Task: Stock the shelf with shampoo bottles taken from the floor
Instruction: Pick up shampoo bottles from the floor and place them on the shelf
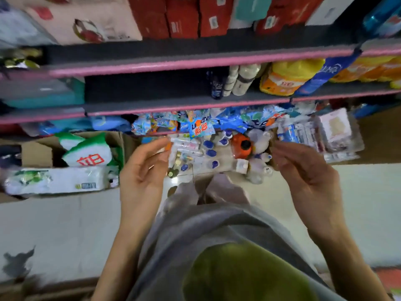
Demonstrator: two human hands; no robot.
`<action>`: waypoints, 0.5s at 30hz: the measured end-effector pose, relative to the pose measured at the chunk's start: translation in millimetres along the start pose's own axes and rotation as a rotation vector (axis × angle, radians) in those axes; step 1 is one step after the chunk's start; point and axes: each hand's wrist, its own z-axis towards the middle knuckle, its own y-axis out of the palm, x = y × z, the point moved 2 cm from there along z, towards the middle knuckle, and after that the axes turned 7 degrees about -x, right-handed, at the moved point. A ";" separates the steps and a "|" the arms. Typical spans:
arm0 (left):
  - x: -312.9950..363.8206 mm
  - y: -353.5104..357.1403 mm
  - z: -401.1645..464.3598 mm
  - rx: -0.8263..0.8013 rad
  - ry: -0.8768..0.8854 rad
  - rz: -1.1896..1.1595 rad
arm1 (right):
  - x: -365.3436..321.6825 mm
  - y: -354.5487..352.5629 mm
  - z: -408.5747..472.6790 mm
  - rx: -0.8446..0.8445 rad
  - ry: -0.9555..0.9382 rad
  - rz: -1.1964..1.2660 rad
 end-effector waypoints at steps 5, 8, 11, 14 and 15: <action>-13.3 -37.5 -32.1 0.225 -0.023 -0.048 | -11.7 39.4 4.1 -0.179 -0.057 -0.030; -26.2 -66.6 -46.6 0.276 -0.032 -0.085 | -18.0 74.2 -2.4 -0.264 -0.105 -0.103; -42.0 -99.7 -52.8 0.306 -0.049 -0.101 | -24.9 118.4 -9.9 -0.342 -0.136 -0.115; -59.5 -126.0 -52.1 0.302 -0.066 -0.079 | -34.0 161.2 -11.8 -0.382 -0.145 -0.109; -66.4 -132.7 -50.4 0.296 -0.072 -0.071 | -36.8 172.9 -11.4 -0.389 -0.149 -0.109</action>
